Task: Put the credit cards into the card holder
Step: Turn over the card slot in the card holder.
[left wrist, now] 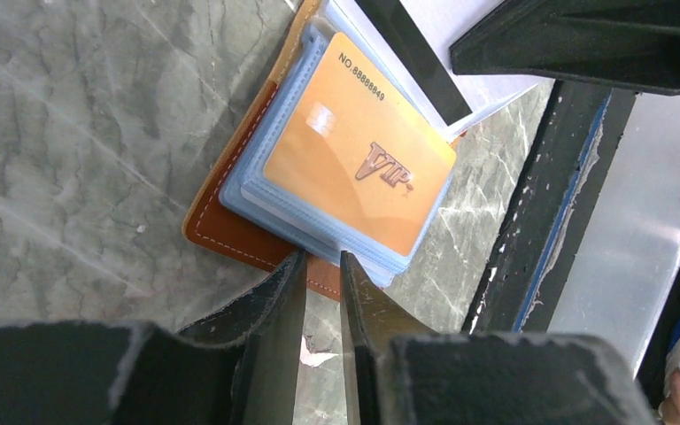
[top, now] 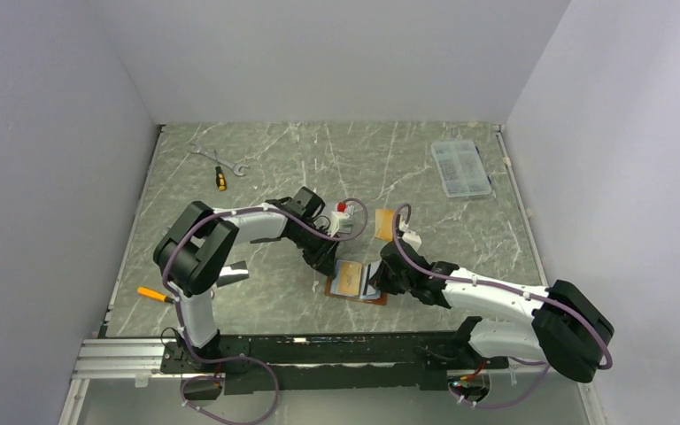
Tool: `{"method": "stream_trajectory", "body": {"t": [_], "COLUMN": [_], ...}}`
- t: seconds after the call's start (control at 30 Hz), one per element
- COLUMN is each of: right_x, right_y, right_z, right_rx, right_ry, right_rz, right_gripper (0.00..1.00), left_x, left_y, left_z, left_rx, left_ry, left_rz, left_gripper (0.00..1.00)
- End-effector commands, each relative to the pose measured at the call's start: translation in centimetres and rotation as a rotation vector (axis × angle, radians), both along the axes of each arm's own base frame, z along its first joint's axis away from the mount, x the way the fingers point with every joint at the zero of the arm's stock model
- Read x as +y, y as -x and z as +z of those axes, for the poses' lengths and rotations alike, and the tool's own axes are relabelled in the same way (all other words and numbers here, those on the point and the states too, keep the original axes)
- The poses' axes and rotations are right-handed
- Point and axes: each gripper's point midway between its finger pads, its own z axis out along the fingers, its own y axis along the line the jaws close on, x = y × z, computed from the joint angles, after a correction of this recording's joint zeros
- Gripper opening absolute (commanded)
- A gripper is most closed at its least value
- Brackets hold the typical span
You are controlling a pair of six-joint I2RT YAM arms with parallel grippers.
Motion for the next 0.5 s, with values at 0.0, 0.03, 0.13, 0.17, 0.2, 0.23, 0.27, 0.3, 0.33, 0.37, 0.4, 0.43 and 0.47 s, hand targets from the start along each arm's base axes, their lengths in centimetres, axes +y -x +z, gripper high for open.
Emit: {"method": "stream_trajectory", "body": {"t": [0.0,0.03,0.13,0.17,0.2,0.23,0.27,0.3,0.33,0.37,0.4,0.43,0.47], "right_x": [-2.9,-2.9,-2.9,-2.8,-2.8,-2.8,-2.9,-2.8,-2.8,-2.8,-2.8,-2.8,-2.8], "right_y": [2.3,2.4,2.4,2.4,2.4,2.5,2.5,2.5,2.5,2.6,2.6,2.6,2.6], "right_z": [-2.7,-2.8,-2.8,-2.8,-2.9,-2.9,-3.0,-3.0,-2.9,-3.0,-3.0,-3.0,-3.0], "right_rx": [0.087,0.089,0.089,0.086,0.086,0.086,0.087,0.086,0.085,0.085,0.083,0.082,0.080], "right_ry": [0.123,0.122,0.117,0.114,0.110,0.109,0.109,0.108,0.104,0.102,0.099,0.097,0.094], "right_rz": [0.009,0.010,0.011,0.014,0.014,0.015,0.015,0.017,0.020,0.021,0.022,0.024,0.025], "right_gripper": [0.00,0.00,0.00,0.00,0.00,0.00,0.00,0.00,0.00,0.00,0.00,0.00,0.00], "left_x": [-1.7,-1.7,-1.9,-1.8,-1.8,-1.8,-1.8,-1.9,-1.9,-2.1,-2.3,-2.5,-2.7], "left_y": [-0.8,-0.9,-1.0,-1.3,-1.3,-1.4,-1.4,-1.4,-1.4,-1.4,-1.5,-1.5,-1.6], "left_z": [0.5,0.5,0.0,-0.3,-0.6,-0.8,-1.0,-1.0,-1.0,-0.9,-0.7,-0.7,-0.7], "left_rx": [-0.063,-0.068,-0.088,-0.102,-0.107,-0.109,-0.102,-0.100,-0.101,-0.105,-0.108,-0.115,-0.117], "left_ry": [0.025,0.017,-0.016,-0.038,-0.057,-0.071,-0.076,-0.079,-0.082,-0.082,-0.085,-0.091,-0.097], "left_rz": [-0.013,-0.010,-0.007,-0.004,-0.003,0.000,0.001,0.005,0.006,0.006,0.006,0.003,0.001], "left_gripper": [0.25,0.25,0.24,0.24,0.24,0.23,0.23,0.23,0.23,0.23,0.22,0.22,0.22]}}
